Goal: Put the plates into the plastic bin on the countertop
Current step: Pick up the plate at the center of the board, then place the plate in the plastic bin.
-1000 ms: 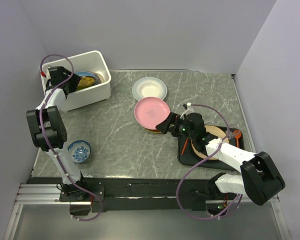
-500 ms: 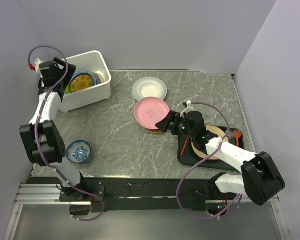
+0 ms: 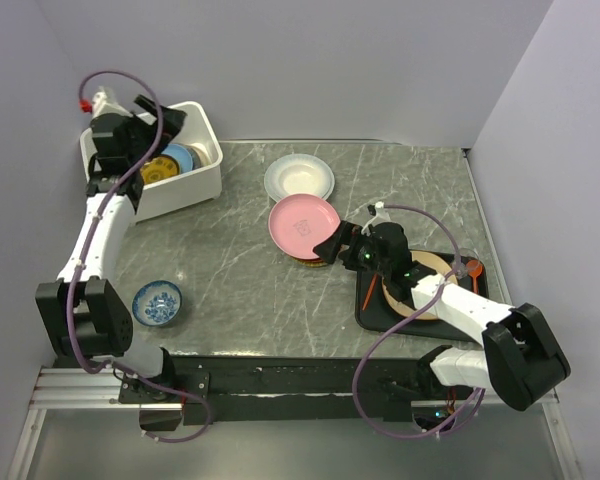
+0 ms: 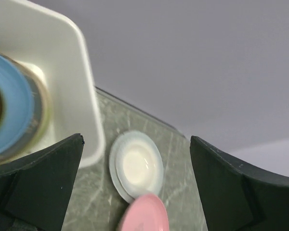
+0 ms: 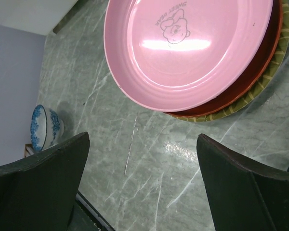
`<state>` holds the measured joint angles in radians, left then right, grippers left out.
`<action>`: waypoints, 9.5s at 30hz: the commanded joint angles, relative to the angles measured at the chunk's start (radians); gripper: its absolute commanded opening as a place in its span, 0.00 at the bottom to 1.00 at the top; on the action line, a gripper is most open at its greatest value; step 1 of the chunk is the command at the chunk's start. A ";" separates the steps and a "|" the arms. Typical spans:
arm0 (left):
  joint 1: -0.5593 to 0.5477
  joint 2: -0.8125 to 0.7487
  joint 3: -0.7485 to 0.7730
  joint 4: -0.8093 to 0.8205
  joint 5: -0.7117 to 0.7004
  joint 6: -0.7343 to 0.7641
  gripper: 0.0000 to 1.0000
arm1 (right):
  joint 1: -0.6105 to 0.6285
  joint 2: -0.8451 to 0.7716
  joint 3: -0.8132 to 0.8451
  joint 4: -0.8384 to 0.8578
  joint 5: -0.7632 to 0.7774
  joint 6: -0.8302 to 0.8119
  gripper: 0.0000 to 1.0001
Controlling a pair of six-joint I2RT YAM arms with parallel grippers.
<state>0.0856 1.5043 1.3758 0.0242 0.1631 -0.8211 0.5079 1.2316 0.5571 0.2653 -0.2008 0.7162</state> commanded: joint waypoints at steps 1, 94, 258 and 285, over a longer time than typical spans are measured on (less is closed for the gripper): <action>-0.079 0.007 0.002 0.000 0.108 0.095 0.97 | 0.001 -0.049 0.000 0.011 0.028 0.006 0.99; -0.432 0.192 -0.307 0.006 0.267 0.258 0.01 | 0.003 -0.034 -0.062 0.091 0.005 0.049 0.99; 0.296 0.192 -0.090 0.013 0.001 -0.167 0.19 | -0.040 0.072 0.009 -0.029 0.009 0.000 0.99; 0.267 0.142 -0.087 0.057 0.107 -0.130 0.85 | -0.040 0.014 -0.026 -0.061 0.054 0.000 0.99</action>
<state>0.3740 1.7157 1.2945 0.0471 0.2298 -0.9844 0.4732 1.2678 0.5251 0.1936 -0.1722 0.7269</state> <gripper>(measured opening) 0.846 0.991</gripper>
